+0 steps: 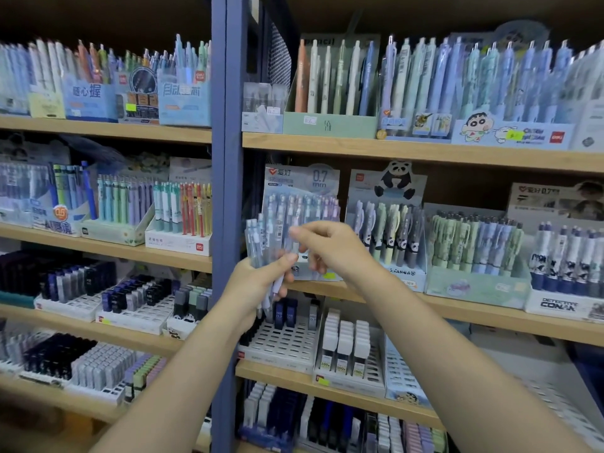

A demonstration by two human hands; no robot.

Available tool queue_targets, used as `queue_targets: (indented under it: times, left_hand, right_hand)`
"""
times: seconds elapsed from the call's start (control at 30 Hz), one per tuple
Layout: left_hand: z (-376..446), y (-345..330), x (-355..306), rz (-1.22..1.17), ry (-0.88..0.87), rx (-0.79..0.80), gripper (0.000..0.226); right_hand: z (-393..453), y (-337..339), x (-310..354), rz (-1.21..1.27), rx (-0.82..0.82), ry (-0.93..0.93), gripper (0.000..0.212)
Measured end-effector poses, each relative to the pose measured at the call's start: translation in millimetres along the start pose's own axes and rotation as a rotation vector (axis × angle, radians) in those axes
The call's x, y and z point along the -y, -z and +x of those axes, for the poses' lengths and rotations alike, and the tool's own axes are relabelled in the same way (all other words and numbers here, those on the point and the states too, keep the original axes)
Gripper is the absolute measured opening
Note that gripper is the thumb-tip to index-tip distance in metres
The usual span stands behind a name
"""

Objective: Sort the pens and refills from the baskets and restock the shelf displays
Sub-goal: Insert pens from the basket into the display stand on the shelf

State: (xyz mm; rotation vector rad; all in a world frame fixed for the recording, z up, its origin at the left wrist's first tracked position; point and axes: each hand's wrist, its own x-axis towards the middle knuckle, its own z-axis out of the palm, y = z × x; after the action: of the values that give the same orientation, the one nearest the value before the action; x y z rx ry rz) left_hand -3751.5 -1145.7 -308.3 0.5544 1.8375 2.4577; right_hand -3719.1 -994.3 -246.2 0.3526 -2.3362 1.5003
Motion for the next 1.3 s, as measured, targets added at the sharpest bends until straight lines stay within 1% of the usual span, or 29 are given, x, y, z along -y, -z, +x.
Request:
queue_targets:
  times: [0.07, 0.13, 0.17, 0.23, 0.3, 0.4, 0.47, 0.57, 0.63, 0.7, 0.77, 0.83, 0.9, 1.0, 1.07, 1.13, 1.3]
  left_hand:
    - [-2, -6, 1, 0.03, 0.001, 0.027, 0.024]
    - [-4, -10, 3, 0.041, 0.012, 0.047, 0.025]
    - [-6, -10, 5, 0.044, 0.017, 0.061, 0.025]
    - [-8, -13, 8, 0.054, 0.016, 0.074, 0.024]
    - [-9, -17, 11, 0.07, 0.0, 0.033, 0.021]
    - [-6, -28, 14, 0.056, -0.004, -0.044, 0.014]
    - [-3, -33, 16, 0.047, 0.005, -0.047, 0.012]
    - [1, -35, 17, 0.075, 0.02, -0.036, 0.02]
    - [3, -34, 18, 0.139, 0.049, -0.086, 0.029]
    - [6, -32, 20, 0.159, 0.068, -0.118, 0.032]
    - [8, -29, 20, 0.16, 0.085, -0.106, 0.031]
    - [6, -27, 20, 0.202, 0.114, -0.063, 0.031]
    - [3, -26, 20, 0.208, 0.117, -0.024, 0.032]
    - [1, -25, 21, 0.116, 0.086, -0.007, 0.022]
    - [-1, -25, 20, 0.056, 0.09, -0.004, 0.02]
    - [-2, -23, 19, 0.009, 0.112, 0.002, 0.02]
    - [-2, -17, 22, 0.016, 0.159, 0.041, 0.024]
  right_hand:
    - [-3, 3, -5, -0.01, 0.048, -0.036, 0.022]
    - [-4, 10, -8, -0.007, 0.043, -0.057, 0.021]
    - [-3, 13, -9, 0.03, 0.028, -0.078, 0.02]
    - [-3, 21, -9, 0.186, -0.021, -0.134, 0.018]
    - [-4, 28, -9, 0.298, -0.075, -0.154, 0.017]
    - [-8, 38, -12, 0.29, -0.142, -0.122, 0.018]
    - [-11, 43, -13, 0.282, -0.173, -0.104, 0.017]
    - [-13, 50, -13, 0.284, -0.209, -0.095, 0.016]
    - [-10, 54, -11, 0.25, -0.301, -0.079, 0.014]
    - [-6, 58, -10, 0.26, -0.426, -0.029, 0.011]
    - [-2, 61, -9, 0.256, -0.516, -0.001, 0.009]
    - [2, 62, -12, 0.209, -0.557, -0.004, 0.009]
    - [6, 60, -16, 0.15, -0.575, -0.007, 0.009]
    - [10, 57, -23, 0.075, -0.561, -0.011, 0.008]
    - [12, 55, -26, 0.033, -0.529, -0.022, 0.009]
    - [15, 54, -26, 0.016, -0.504, -0.034, 0.01]
    - [22, 59, -16, -0.064, -0.438, -0.032, 0.014]
